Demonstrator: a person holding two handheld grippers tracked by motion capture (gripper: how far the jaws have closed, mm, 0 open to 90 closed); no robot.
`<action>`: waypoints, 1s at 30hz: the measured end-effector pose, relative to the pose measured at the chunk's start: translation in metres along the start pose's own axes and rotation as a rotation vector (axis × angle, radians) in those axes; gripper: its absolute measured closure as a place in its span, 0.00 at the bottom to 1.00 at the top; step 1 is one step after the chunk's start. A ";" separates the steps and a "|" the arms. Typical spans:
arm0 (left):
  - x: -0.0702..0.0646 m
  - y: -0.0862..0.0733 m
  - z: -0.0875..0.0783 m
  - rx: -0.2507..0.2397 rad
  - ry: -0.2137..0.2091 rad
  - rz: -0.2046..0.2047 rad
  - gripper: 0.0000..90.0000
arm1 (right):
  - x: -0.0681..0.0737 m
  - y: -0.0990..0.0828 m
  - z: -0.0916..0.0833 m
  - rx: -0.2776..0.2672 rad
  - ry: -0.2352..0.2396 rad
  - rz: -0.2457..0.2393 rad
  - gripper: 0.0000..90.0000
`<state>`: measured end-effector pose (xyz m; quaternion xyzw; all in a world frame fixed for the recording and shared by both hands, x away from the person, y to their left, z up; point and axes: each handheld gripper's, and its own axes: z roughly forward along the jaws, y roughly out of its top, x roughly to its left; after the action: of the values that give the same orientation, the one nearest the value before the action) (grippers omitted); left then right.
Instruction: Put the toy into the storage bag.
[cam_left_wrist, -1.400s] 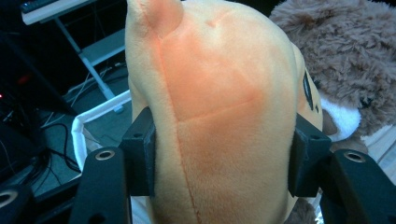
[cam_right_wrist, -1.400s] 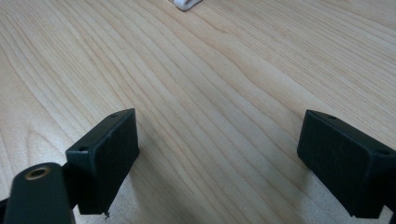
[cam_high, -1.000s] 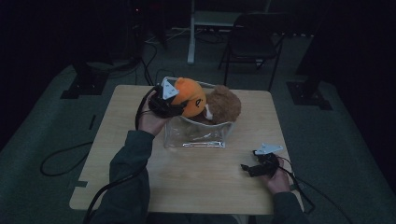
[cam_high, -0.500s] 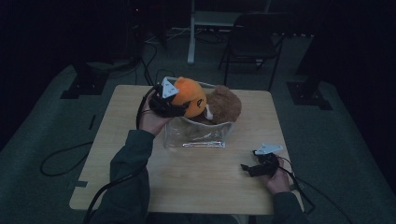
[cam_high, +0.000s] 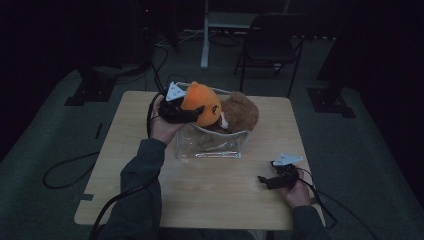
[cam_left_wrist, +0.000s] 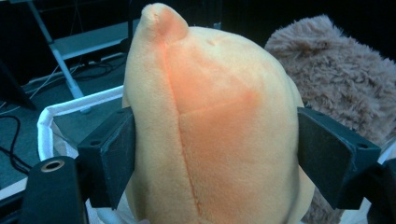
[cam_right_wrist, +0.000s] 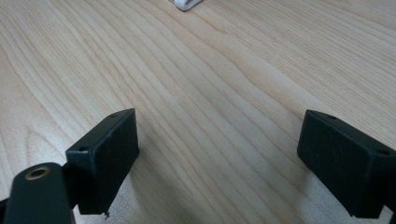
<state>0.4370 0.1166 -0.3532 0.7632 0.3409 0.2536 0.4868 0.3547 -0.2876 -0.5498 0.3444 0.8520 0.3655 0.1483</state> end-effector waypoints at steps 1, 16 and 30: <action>0.000 0.000 0.000 0.004 0.014 0.002 0.25 | 0.000 0.000 0.000 0.000 0.000 0.000 0.13; -0.013 -0.006 0.006 0.091 0.067 0.091 0.38 | 0.000 0.000 0.000 0.001 0.001 0.002 0.13; -0.015 -0.004 0.004 0.086 0.038 0.089 0.25 | 0.000 0.000 0.000 0.001 0.001 0.001 0.13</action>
<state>0.4295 0.1038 -0.3596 0.7929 0.3266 0.2745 0.4351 0.3546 -0.2876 -0.5498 0.3449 0.8519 0.3654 0.1476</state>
